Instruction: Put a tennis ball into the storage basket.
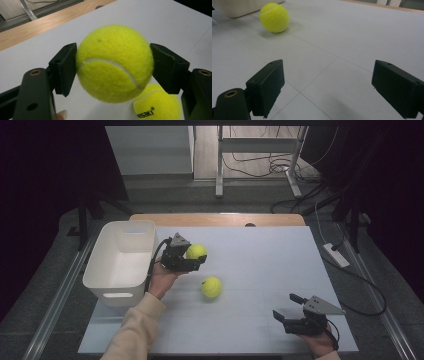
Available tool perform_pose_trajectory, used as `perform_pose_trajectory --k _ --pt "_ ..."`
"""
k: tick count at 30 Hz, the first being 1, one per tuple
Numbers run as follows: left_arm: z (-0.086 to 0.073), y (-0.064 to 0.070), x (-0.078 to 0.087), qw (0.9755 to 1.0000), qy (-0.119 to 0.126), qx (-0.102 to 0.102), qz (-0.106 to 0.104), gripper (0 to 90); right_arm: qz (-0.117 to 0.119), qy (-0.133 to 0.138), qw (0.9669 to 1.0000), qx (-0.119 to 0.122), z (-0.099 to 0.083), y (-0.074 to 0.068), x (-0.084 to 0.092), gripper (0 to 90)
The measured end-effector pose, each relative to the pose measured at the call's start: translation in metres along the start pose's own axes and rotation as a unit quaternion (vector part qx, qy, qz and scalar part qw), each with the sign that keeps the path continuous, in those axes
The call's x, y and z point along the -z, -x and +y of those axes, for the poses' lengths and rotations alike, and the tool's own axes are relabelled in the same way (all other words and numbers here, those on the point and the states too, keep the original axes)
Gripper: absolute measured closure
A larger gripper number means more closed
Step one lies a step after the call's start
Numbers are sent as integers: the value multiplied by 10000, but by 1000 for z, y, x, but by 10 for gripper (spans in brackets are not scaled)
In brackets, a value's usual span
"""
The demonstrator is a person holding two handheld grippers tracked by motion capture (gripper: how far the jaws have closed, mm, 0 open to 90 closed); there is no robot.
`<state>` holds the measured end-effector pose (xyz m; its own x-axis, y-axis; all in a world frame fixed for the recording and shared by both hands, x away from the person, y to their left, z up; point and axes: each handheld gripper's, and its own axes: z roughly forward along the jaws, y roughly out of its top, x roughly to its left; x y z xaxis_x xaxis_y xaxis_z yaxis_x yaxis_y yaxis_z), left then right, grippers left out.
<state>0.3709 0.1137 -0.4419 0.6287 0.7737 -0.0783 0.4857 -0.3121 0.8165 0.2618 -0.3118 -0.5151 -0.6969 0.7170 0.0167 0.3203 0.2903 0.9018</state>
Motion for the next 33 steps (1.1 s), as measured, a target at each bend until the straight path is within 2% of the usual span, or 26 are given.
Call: perform_pose_trajectory --k 13,33 --pt "6 4 12 9997 224 -23 -122 269 -11 3 10000 5 0 0 0 110" --pt "12 5 30 9987 494 -22 -100 269 -12 7 10000 -3 0 0 0 111"
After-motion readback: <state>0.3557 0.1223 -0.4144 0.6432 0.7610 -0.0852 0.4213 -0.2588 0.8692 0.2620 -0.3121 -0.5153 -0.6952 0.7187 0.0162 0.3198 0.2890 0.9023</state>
